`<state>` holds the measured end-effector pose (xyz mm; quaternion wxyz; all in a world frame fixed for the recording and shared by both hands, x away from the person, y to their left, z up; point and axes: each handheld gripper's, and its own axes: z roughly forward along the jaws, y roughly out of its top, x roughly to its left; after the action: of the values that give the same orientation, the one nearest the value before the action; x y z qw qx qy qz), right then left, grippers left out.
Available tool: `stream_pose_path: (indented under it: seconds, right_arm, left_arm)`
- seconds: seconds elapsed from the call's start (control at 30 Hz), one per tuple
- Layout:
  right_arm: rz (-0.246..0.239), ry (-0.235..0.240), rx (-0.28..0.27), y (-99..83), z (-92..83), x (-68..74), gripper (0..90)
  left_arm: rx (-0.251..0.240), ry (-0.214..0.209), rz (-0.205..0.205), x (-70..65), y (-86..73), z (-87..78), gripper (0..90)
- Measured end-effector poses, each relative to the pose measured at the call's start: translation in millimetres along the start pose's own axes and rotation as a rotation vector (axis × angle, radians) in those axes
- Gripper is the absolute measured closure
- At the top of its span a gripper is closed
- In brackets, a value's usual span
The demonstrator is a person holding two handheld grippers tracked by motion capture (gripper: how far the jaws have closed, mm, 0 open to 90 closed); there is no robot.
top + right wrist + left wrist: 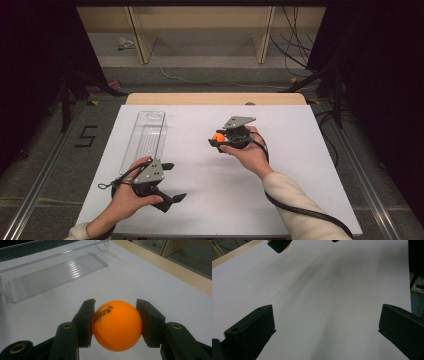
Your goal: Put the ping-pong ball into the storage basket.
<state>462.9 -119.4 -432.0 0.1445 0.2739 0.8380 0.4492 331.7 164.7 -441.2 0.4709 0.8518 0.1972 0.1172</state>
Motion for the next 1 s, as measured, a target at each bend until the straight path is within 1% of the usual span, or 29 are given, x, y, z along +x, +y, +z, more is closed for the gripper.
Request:
stream_pose_path:
  seconds: [1.0]
  right_arm:
    - [-0.009,0.022,-0.01,10.5,11.4,9.0,51.6]
  left_arm:
    - [0.003,-0.002,0.007,-0.7,0.3,-0.2,0.0]
